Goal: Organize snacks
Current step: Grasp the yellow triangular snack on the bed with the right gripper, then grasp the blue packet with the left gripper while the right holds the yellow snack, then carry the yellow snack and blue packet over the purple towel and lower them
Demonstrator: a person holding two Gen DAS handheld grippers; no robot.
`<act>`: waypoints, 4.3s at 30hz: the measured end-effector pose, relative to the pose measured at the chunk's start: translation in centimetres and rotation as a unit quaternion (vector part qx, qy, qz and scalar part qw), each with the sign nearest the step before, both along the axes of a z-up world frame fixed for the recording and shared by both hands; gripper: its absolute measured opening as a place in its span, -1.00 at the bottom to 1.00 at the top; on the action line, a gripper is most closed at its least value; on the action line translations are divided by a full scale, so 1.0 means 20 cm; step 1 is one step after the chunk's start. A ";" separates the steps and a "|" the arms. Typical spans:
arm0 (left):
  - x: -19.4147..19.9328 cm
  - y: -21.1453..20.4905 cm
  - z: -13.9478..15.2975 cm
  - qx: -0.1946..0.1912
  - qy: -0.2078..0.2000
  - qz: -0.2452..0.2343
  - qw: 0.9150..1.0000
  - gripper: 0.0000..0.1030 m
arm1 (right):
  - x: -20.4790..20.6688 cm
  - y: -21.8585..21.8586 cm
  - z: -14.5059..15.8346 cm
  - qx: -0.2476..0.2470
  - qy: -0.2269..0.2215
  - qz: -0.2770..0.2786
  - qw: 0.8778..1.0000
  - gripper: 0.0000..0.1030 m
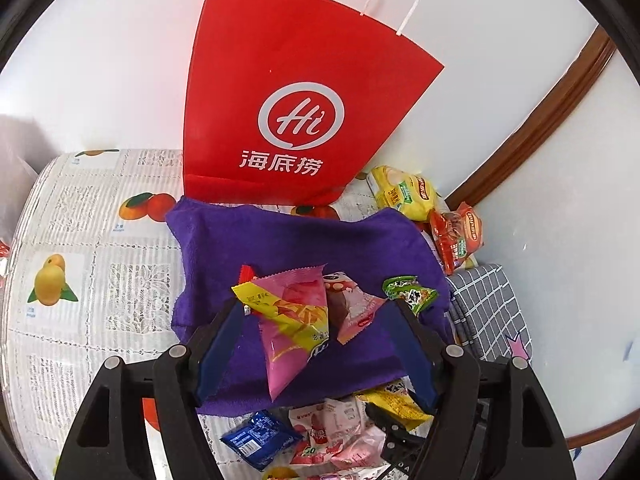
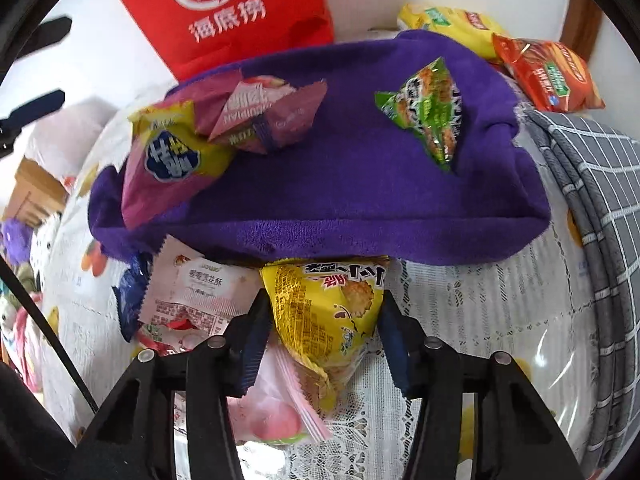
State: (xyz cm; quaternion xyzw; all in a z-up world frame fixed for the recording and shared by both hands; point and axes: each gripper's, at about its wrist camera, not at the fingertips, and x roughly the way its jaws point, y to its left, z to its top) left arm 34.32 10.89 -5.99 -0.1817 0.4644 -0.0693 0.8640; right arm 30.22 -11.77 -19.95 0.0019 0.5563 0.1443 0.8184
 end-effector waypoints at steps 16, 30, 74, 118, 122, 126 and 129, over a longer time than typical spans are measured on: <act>-0.10 -0.09 0.02 0.046 0.012 -0.011 0.999 0.40 | -0.38 -0.41 0.12 0.010 -0.029 -0.073 0.997 -0.09; -0.49 -0.09 -0.39 0.106 0.049 -0.025 0.993 0.40 | -0.53 -0.50 0.01 0.023 -0.060 -0.096 0.993 -0.13; -0.63 -0.14 -0.53 0.149 0.025 -0.091 0.984 -0.03 | -0.68 -0.34 0.23 -0.048 -0.130 -0.068 0.988 -0.19; -0.46 -0.05 0.01 0.047 -0.044 -0.004 0.998 -0.03 | -0.42 -0.13 0.84 0.008 -0.231 -0.020 0.973 -0.19; -0.35 -0.03 0.03 0.050 -0.042 0.004 0.998 -0.03 | -0.24 -0.12 0.87 0.007 -0.221 -0.038 0.974 -0.19; -0.25 -0.02 0.04 0.054 -0.040 0.011 0.998 -0.03 | -0.10 -0.09 0.91 0.018 -0.225 -0.036 0.974 -0.19; -0.17 0.01 0.04 0.056 -0.035 0.023 0.998 -0.03 | -0.01 -0.06 0.93 0.013 -0.229 -0.037 0.973 -0.19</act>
